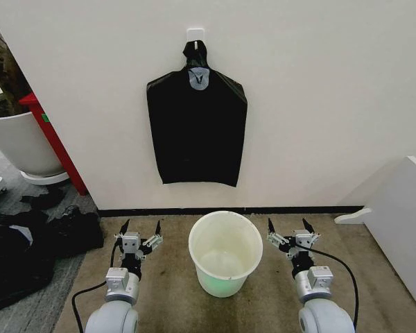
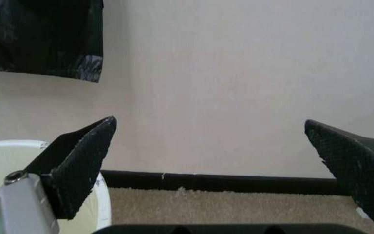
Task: Place the garbage bag over the trash bin.
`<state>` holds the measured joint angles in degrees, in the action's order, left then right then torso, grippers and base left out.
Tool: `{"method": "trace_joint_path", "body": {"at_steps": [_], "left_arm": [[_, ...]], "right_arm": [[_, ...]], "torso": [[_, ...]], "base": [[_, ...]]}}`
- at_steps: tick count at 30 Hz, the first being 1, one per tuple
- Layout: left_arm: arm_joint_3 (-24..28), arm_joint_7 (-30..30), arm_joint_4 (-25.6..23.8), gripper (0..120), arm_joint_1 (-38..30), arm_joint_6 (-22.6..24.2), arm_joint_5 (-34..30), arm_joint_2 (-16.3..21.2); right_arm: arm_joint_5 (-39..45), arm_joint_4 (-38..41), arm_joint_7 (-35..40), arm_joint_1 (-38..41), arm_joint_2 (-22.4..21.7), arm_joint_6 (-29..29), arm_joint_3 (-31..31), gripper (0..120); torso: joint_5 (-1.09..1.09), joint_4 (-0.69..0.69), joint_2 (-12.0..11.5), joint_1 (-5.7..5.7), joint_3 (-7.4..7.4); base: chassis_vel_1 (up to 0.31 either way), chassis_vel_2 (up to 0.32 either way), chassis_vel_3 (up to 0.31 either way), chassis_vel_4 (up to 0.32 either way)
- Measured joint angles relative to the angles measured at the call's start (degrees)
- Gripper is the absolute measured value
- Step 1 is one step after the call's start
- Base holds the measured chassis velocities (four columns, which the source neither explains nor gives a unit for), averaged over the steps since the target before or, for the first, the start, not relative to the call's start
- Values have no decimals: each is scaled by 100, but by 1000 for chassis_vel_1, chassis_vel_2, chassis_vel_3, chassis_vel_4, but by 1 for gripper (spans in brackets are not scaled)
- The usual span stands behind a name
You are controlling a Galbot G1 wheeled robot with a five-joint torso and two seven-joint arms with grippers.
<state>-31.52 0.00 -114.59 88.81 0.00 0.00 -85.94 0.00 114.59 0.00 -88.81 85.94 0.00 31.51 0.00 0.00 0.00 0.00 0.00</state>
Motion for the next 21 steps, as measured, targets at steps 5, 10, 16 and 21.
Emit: {"method": "trace_joint_path", "body": {"at_steps": [5,10,16,21], "left_arm": [[0,0,0,100,0,0,0,0],[0,0,0,100,0,0,0,0],[0,0,0,100,0,0,0,0],[0,0,0,100,0,0,0,0]], "right_arm": [[0,0,0,0,0,0,0,100],[0,0,0,0,0,0,0,100],[0,0,0,0,0,0,0,100],[0,0,0,0,0,0,0,100]], "torso": [[0,0,0,0,0],[0,0,0,0,0],[0,0,0,0,0],[0,0,0,0,0]], "base": [[0,0,0,0],[0,0,0,0],[0,0,0,0],[0,0,0,0]]}}
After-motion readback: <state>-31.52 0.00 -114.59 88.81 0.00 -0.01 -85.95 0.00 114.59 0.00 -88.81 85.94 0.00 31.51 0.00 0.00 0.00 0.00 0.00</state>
